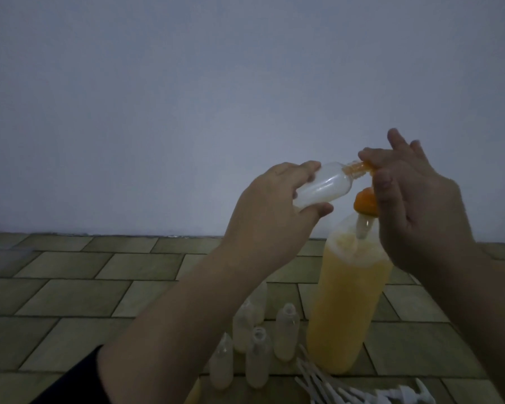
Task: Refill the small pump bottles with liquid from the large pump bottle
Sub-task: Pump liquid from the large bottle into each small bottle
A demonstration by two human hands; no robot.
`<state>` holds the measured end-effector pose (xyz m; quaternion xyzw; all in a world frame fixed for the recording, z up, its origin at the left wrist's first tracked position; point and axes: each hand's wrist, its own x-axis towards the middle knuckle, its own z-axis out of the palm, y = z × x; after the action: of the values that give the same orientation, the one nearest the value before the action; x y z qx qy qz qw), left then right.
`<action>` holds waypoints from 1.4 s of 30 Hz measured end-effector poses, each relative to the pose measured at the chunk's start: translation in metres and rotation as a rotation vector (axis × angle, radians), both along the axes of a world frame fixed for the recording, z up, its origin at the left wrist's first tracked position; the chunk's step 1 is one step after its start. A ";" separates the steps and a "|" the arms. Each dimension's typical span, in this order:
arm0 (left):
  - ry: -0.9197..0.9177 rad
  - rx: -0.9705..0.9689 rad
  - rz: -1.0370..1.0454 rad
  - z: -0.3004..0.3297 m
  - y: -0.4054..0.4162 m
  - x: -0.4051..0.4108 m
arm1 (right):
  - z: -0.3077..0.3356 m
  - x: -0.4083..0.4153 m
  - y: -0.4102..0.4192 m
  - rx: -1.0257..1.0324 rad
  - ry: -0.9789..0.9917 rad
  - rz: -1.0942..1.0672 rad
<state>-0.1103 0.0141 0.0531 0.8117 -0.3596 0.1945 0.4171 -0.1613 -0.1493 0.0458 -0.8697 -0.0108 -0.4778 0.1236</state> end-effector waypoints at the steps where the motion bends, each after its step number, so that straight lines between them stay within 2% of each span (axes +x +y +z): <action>1: -0.002 0.004 0.003 -0.002 -0.001 0.000 | -0.004 0.002 0.002 0.029 -0.019 -0.009; 6: 0.063 -0.001 -0.005 -0.010 0.001 0.000 | -0.017 0.005 0.006 0.013 0.013 -0.003; 10: 0.034 -0.018 -0.015 -0.002 0.000 0.000 | -0.001 0.000 -0.002 -0.026 0.027 -0.001; 15: 0.044 -0.023 -0.017 -0.005 -0.002 0.001 | -0.013 0.003 0.007 0.036 -0.096 0.002; 23: 0.062 -0.049 -0.020 -0.003 0.001 -0.002 | -0.002 -0.002 -0.001 -0.030 0.015 0.039; 29: 0.045 -0.037 -0.024 -0.008 -0.007 -0.006 | -0.020 0.002 0.000 0.067 -0.119 0.020; 35: 0.066 -0.052 -0.019 -0.009 -0.001 -0.003 | -0.010 0.001 0.002 0.020 -0.007 0.009; 38: 0.063 -0.082 -0.027 -0.003 0.000 -0.003 | -0.003 0.002 0.003 -0.008 -0.053 0.008; 42: 0.044 -0.055 -0.017 -0.009 -0.004 -0.003 | -0.021 0.008 0.004 0.057 -0.114 -0.019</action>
<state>-0.1138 0.0101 0.0446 0.8010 -0.3516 0.1829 0.4486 -0.1536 -0.1453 0.0246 -0.8373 0.0042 -0.5277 0.1429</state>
